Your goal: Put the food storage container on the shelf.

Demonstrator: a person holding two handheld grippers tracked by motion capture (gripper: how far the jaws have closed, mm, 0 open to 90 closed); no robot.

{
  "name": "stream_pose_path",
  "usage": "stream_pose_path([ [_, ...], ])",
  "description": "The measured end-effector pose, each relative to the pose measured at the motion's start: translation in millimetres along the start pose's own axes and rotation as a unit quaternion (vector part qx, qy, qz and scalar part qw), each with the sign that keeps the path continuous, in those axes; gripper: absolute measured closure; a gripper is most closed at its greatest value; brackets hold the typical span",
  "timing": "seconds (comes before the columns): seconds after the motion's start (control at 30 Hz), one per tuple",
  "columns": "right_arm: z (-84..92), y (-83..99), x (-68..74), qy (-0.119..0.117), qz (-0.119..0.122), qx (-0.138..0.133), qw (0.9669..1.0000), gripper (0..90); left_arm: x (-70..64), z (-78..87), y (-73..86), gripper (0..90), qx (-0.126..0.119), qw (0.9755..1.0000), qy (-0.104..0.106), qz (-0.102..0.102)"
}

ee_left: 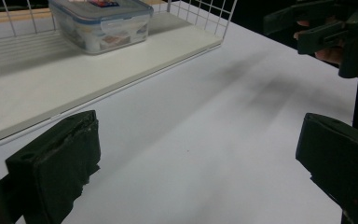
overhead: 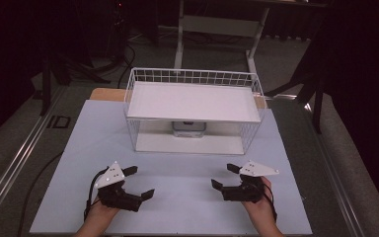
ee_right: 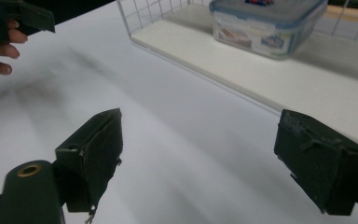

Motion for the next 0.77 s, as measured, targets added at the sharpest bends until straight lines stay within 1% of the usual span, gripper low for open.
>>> stream_pose_path([
  [0.03, 1.2, 2.2, -0.1, 0.003, -0.003, 0.000, 1.0000, 15.6, -0.1, 0.1, 0.9, 0.8, 0.001, 1.0000, -0.001, -0.003],
  [0.07, 2.8, 5.1, -0.8, 0.009, -0.001, -0.002, 1.0000, 16.0, -0.3, 0.1, 1.7, 0.8, -0.003, 0.9999, -0.001, -0.012],
  [0.1, 4.0, 8.3, -1.3, 0.013, 0.002, -0.003, 0.9999, 16.0, -0.3, 0.1, 2.1, 0.8, -0.003, 0.9999, -0.002, -0.015],
  [0.2, 5.1, 14.9, -3.5, 0.012, 0.001, 0.006, 0.9999, 16.0, -0.7, 0.5, 2.4, 0.8, -0.001, 0.9998, -0.003, -0.019],
  [0.23, 5.4, 17.6, -4.6, 0.016, 0.005, 0.008, 0.9998, 16.0, -0.3, 0.4, 2.3, 0.8, -0.002, 0.9998, -0.004, -0.019],
  [0.27, 5.7, 20.3, -6.5, 0.017, 0.001, 0.009, 0.9998, 16.0, 0.4, 0.3, 2.5, 0.8, -0.002, 0.9998, -0.003, -0.018],
  [0.33, 6.2, 21.2, -9.3, 0.014, -0.013, 0.003, 0.9998, 16.0, 2.1, -0.9, 4.1, 0.8, -0.001, 0.9999, -0.003, -0.010],
  [0.4, 6.0, 20.9, -9.9, 0.019, -0.006, 0.005, 0.9998, 16.0, 3.8, -2.5, 5.4, 0.8, 0.002, 1.0000, -0.004, -0.008],
  [0.43, 5.8, 21.1, -9.9, 0.018, -0.005, 0.005, 0.9998, 16.0, 4.0, -3.1, 5.3, 0.8, 0.001, 1.0000, -0.004, -0.007],
  [0.47, 5.6, 21.5, -9.9, 0.016, -0.012, 0.005, 0.9998, 16.0, 4.2, -3.4, 4.9, 0.8, -0.001, 1.0000, -0.004, -0.006],
  [0.5, 4.9, 21.9, -9.9, 0.018, -0.015, 0.008, 0.9997, 16.0, 4.2, -4.0, 4.1, 0.8, -0.005, 1.0000, -0.004, -0.004],
  [0.57, 2.8, 23.0, -9.6, 0.019, -0.012, 0.014, 0.9997, 16.0, 3.5, -5.0, 3.7, 0.8, -0.006, 1.0000, -0.005, -0.004],
  [0.67, -0.2, 25.8, -11.1, 0.028, -0.011, 0.029, 0.9991, 16.0, 2.6, -6.9, 5.2, 0.8, -0.001, 1.0000, -0.005, -0.004],
  [0.77, -2.0, 28.1, -12.5, 0.030, -0.014, 0.038, 0.9987, 16.0, 1.8, -8.1, 6.2, 0.8, 0.001, 1.0000, -0.002, -0.005],
])
Point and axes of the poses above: each handheld gripper's, and its own axes: z roughly backward along the jaws, y roughly out of its underside, x roughly to its left, the point moved 4 cm from there along -z, roughly forward along the jaws, and after that the axes turned 10 degrees about z, right-handed, at the moved point
